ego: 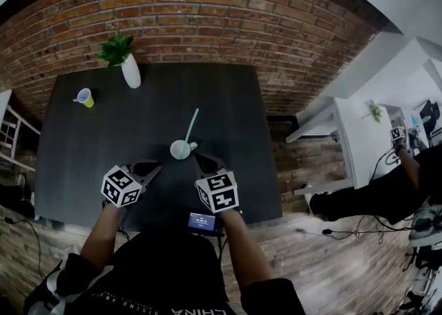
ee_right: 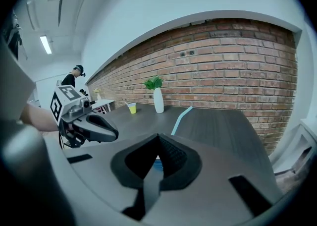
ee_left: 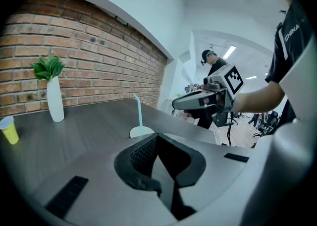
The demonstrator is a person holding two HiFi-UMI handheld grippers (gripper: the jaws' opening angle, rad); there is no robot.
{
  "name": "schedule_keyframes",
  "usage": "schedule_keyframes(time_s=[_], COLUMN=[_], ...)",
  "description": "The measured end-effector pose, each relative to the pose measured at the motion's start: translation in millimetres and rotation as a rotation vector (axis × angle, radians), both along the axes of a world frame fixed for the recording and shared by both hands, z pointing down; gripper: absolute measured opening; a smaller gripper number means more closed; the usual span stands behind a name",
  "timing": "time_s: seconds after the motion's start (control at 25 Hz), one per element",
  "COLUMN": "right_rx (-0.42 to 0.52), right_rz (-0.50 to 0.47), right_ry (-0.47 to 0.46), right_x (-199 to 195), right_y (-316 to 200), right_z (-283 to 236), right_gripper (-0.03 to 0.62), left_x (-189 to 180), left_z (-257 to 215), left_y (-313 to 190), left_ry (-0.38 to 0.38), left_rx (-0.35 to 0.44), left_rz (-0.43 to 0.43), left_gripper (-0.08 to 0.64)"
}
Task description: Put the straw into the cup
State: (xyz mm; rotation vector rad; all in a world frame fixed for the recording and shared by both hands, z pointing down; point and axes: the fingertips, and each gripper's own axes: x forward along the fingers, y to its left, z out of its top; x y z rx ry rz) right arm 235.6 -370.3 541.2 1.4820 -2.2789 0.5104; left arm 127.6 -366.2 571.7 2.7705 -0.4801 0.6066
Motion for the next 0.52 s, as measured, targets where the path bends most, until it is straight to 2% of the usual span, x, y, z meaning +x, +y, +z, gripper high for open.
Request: schedule_keyframes(time_s=[0.52], right_rx=[-0.007], right_rz=[-0.004], right_ry=[-0.025], right_x=[1], right_y=[-14], right_z=[1], right_gripper=[0.003], left_x=[4], left_z=[0], left_y=[-5], left_ry=[0.015], left_rx=[-0.010], left_rz=[0.005], left_gripper=[0.003])
